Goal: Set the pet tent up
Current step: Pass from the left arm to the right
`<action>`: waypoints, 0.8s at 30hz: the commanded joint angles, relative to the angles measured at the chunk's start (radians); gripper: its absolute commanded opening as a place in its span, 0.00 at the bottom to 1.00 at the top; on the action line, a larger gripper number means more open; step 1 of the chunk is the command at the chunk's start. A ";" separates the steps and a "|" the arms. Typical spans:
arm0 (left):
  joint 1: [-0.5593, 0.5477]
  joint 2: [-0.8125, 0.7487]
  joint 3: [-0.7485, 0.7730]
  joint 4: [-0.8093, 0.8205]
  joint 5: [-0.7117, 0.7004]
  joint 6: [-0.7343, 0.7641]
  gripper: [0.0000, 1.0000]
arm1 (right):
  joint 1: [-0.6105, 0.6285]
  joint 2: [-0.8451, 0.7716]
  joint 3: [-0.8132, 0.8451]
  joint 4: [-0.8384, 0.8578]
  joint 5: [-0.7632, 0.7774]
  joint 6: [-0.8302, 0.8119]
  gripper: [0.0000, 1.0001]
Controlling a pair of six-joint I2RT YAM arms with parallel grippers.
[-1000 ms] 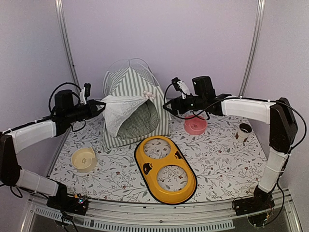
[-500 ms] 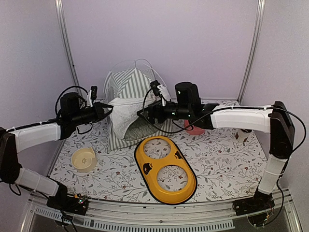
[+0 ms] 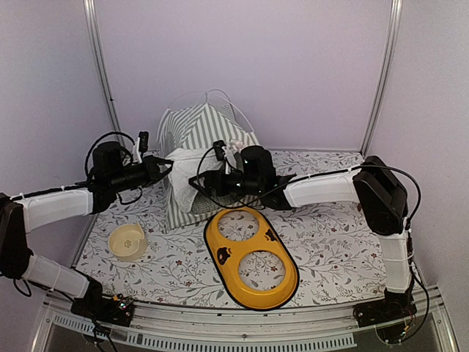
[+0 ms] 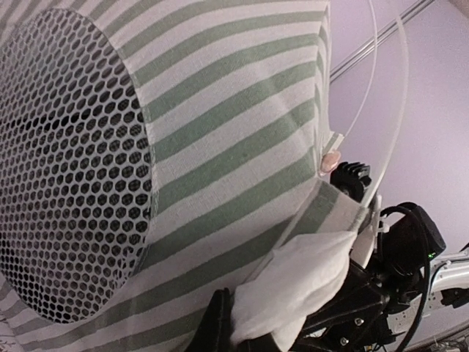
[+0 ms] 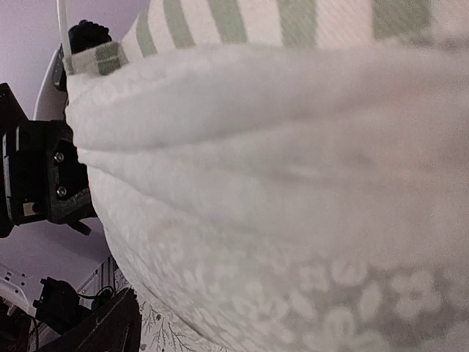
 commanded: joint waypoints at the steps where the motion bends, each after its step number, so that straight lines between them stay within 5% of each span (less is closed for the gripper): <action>1: -0.014 -0.008 -0.019 -0.090 -0.004 0.013 0.05 | 0.023 0.052 0.102 0.098 -0.005 0.065 0.93; 7: -0.014 -0.034 -0.012 -0.142 0.004 0.041 0.05 | 0.038 0.102 0.174 0.110 -0.046 0.120 0.78; 20: -0.026 -0.193 -0.027 -0.322 -0.067 0.137 0.12 | 0.063 0.074 0.173 0.109 -0.156 0.191 0.04; 24: -0.049 -0.250 -0.053 -0.345 -0.072 0.135 0.20 | 0.051 0.066 0.175 0.103 -0.223 0.245 0.00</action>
